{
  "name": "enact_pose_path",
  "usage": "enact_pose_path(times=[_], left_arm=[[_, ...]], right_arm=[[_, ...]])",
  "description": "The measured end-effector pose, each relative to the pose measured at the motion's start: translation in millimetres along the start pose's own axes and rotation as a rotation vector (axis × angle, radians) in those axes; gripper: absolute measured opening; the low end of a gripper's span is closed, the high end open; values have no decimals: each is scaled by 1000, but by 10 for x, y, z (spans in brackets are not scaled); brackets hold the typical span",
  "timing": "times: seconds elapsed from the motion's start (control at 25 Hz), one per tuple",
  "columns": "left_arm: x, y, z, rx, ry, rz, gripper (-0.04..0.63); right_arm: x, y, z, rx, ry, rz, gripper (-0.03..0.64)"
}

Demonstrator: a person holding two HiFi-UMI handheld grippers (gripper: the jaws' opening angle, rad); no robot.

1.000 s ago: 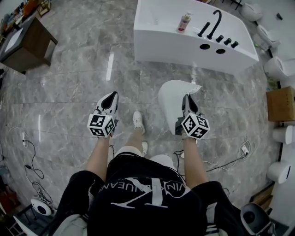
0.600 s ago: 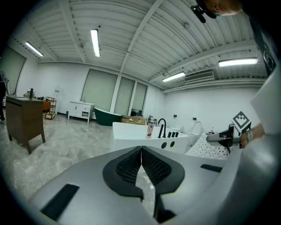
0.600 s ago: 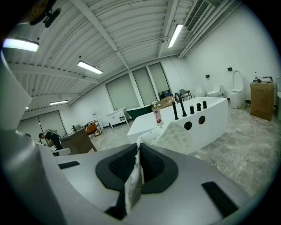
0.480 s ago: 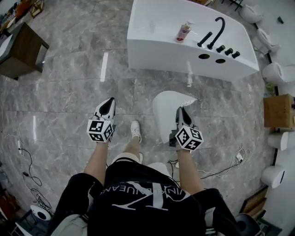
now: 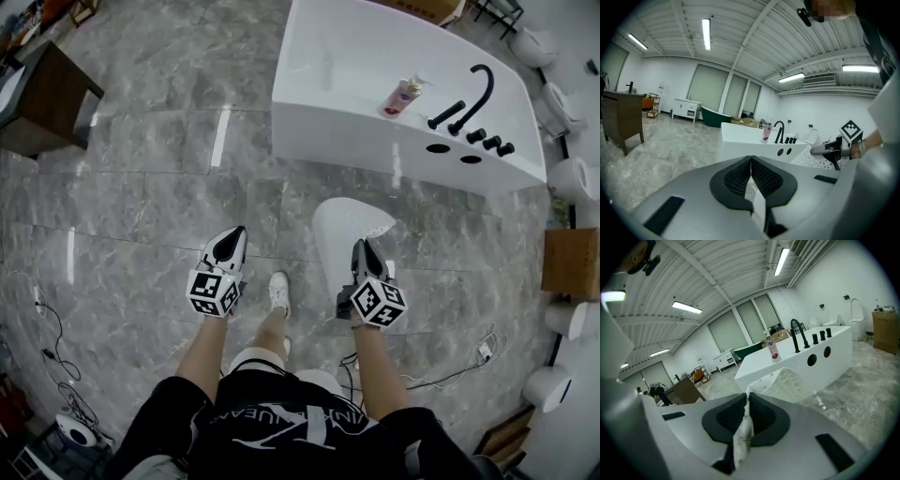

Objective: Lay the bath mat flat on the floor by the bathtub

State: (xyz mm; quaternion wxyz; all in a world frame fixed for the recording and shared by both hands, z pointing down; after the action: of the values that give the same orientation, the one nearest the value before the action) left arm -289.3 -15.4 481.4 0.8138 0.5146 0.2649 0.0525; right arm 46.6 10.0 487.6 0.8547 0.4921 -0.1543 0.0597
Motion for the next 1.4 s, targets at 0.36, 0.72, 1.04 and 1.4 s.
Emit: enact_pose_path(times=[0.36,0.72,1.04,1.4], left_arm=[[-331,35,433,-3,-4,-38,17],[-271,269,836,-28,-24,-31,17],[-41,522,1265,-22,-61,-1,17],[413,1107,1827,-62,-38,9,17]], right_arm=[[-449,2,1100,7,-62,84,34],[-337,-89,2060,133,-26,334,35],[803,762,2673,27,143,402,35],[2190,1453,2846,-46,258,392,35]])
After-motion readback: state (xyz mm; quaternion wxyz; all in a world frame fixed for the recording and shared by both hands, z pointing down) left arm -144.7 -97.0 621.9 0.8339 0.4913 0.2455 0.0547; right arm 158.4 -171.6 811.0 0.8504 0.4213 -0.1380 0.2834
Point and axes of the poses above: the fingertips, and each gripper's own axes: z forward along the fingers, x to its right, y out of its underside, the point moved 7 cm from there along -z, backward along the fingers, and after that the axes turned 8 degrees about -z, right-handed, at the moved point
